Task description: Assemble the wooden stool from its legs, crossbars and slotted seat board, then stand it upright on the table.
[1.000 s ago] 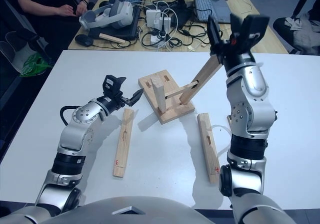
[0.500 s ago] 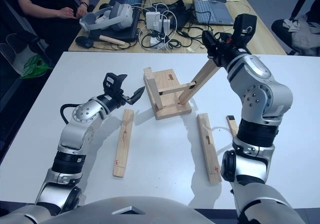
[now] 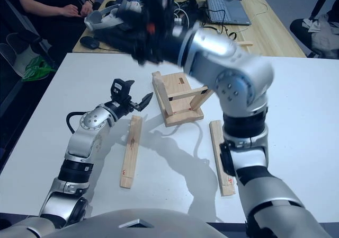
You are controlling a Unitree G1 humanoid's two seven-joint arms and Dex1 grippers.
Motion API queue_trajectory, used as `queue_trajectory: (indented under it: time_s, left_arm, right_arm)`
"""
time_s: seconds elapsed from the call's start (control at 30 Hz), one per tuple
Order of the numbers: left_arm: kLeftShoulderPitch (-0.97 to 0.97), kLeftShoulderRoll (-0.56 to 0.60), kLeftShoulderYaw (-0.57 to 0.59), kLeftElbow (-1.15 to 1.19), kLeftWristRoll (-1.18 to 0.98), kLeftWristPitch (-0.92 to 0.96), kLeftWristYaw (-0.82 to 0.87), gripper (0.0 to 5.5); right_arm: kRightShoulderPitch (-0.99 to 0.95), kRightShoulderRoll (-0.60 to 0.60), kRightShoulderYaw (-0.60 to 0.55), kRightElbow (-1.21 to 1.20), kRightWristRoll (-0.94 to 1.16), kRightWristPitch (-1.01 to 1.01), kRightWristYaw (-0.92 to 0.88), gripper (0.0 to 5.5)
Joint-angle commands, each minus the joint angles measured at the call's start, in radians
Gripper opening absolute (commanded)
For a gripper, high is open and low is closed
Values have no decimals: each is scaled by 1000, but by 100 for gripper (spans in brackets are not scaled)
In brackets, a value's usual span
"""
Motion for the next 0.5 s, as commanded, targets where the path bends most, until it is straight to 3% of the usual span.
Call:
queue_trajectory:
  time_s: [0.03, 0.23, 0.4, 0.5]
  left_arm:
    - [-15, -3, 1, 14, 8, -7, 2, 434]
    - [-9, -1, 1, 19, 10, -13, 1, 434]
    - [-6, -2, 3, 17, 8, -16, 2, 434]
    - [-6, -2, 3, 11, 7, -16, 2, 434]
  right_arm:
    - [154, -38, 73, 115, -137, -23, -44, 313]
    - [138, 58, -73, 59, -87, -165, -49, 313]
    - [-60, 111, -275, 45, -40, -265, -163, 313]
    - [-20, 81, -281, 100, -93, -191, -237, 313]
